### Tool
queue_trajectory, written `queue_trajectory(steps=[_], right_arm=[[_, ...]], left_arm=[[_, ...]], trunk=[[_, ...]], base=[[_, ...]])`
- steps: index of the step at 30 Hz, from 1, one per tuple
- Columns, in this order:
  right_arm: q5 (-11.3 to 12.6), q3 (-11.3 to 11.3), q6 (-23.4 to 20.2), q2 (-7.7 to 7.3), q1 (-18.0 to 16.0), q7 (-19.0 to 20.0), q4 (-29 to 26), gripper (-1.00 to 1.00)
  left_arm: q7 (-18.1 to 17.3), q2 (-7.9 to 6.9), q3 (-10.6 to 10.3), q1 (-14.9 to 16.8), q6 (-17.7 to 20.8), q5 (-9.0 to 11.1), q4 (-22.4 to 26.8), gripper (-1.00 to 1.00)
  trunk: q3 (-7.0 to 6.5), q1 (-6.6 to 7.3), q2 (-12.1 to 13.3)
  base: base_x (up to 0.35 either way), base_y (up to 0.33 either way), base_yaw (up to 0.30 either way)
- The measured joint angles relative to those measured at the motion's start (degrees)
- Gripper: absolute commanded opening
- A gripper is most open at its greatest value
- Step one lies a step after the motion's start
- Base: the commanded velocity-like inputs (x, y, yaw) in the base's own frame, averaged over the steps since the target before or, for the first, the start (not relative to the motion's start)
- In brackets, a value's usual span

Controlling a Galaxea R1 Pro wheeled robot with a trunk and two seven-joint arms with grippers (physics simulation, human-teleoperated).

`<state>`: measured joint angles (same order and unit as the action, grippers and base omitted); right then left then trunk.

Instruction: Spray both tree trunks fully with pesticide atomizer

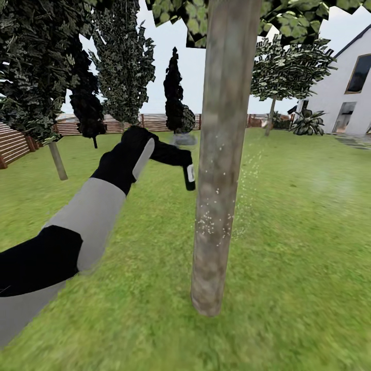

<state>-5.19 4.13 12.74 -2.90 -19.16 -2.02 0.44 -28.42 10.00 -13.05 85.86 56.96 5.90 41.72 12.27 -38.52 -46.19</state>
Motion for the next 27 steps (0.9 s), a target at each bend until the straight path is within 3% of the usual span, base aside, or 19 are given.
queue_trajectory(steps=[2, 6, 7, 11, 15, 18, 19, 21, 22, 27], right_arm=[[0.0, 0.0, -0.05, 0.0, 0.0, 0.0, 0.0, 1.0], [0.0, 0.0, -0.08, 0.03, 0.0, 0.0, 0.01, 1.0], [0.0, 0.0, -0.08, 0.04, 0.0, 0.0, 0.01, 1.0], [0.0, 0.0, -0.09, 0.03, 0.0, 0.0, 0.07, 1.0], [0.0, 0.0, -0.09, 0.03, 0.0, 0.0, 0.09, 1.0], [0.0, 0.0, -0.09, 0.06, 0.0, 0.0, 0.07, 1.0], [0.0, 0.0, -0.09, 0.07, 0.0, 0.0, 0.05, 1.0], [-0.03, 0.0, -0.09, 0.06, 0.0, 0.0, 0.07, 1.0], [-0.04, 0.0, -0.09, 0.07, 0.0, 0.0, 0.08, 1.0], [-0.08, 0.0, -0.09, 0.09, 0.0, 0.0, 0.09, 1.0]], left_arm=[[0.0, 0.0, 0.01, 4.93, 0.06, -0.06, -3.09, -1.0], [0.0, 0.0, 0.05, 10.44, 0.06, -0.14, -6.19, -1.0], [0.01, -0.01, 1.05, 13.23, -0.01, -0.41, -8.87, -1.0], [0.0, -0.01, 4.39, 19.59, 0.05, -0.17, -13.12, -1.0], [0.0, 0.0, 4.72, 24.45, 0.14, 0.06, -16.27, -1.0], [-0.09, 0.0, 4.76, 25.46, 0.19, 0.0, -16.96, -1.0], [-0.2, 0.0, 4.92, 25.52, 0.26, 1.81, -16.99, -1.0], [-0.27, 0.0, 5.03, 25.57, 0.27, 9.22, -17.02, -1.0], [-0.27, 0.0, 5.0, 25.58, 0.18, 10.45, -17.03, -1.0], [-0.33, 0.0, 4.93, 25.58, 0.16, 11.34, -17.25, -1.0]], trunk=[[0.0, 0.0, 0.0], [0.0, 0.0, 0.0], [0.0, 0.0, 0.01], [0.0, -0.01, 0.01], [0.0, 0.0, 0.0], [0.01, 0.0, 0.01], [0.01, 0.0, 0.01], [0.01, 0.0, 0.01], [0.01, 0.0, 0.01], [0.01, 0.0, 0.01]], base=[[0.0, 0.0, 0.0], [0.0, 0.0, 0.0], [0.0, 0.0, 0.0], [0.0, 0.0, 0.0], [0.0, 0.0, 0.0], [0.0, 0.0, 0.0], [0.0, 0.0, 0.0], [0.0, 0.0, 0.0], [0.0, 0.0, 0.0], [0.0, 0.0, 0.0]])
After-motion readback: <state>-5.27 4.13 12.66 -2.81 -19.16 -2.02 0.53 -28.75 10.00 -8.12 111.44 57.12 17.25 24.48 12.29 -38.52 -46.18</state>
